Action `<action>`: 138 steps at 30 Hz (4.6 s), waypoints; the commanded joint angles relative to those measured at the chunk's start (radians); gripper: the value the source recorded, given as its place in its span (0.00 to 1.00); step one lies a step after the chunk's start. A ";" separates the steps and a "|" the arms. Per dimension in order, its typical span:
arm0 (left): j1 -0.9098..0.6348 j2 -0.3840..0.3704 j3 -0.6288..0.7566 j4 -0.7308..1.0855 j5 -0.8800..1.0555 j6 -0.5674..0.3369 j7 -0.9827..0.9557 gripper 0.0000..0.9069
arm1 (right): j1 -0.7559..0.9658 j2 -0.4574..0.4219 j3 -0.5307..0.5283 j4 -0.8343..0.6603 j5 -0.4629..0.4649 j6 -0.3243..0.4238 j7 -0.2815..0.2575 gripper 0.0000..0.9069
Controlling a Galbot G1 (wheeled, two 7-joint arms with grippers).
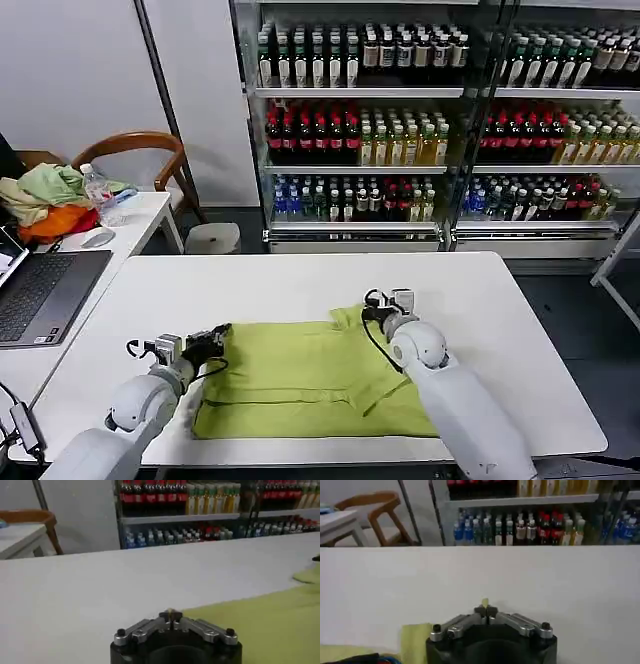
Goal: Fold and organize the clothes.
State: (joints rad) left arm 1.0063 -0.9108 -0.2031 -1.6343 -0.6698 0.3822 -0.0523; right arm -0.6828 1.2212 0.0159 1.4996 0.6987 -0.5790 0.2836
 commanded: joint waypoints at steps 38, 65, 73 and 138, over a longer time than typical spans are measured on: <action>0.483 0.033 -0.242 -0.399 -0.006 -0.040 0.011 0.04 | -0.602 -0.198 0.224 0.667 -0.093 0.002 0.018 0.00; 0.528 0.061 -0.275 -0.409 -0.006 -0.050 0.021 0.04 | -0.709 -0.171 0.264 0.704 -0.127 0.005 0.024 0.00; 0.524 0.055 -0.258 -0.394 0.016 -0.048 0.020 0.87 | -0.731 -0.166 0.261 0.684 -0.153 0.009 0.022 0.07; 0.462 -0.102 -0.148 -0.428 0.002 -0.011 -0.499 0.03 | -0.858 -0.126 0.452 0.785 -0.333 0.059 -0.015 1.00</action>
State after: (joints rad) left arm 1.4766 -1.0129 -0.2331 -2.0644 -0.6740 0.3386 -0.5670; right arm -1.5410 1.0964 0.4621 2.2896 0.3725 -0.5162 0.2653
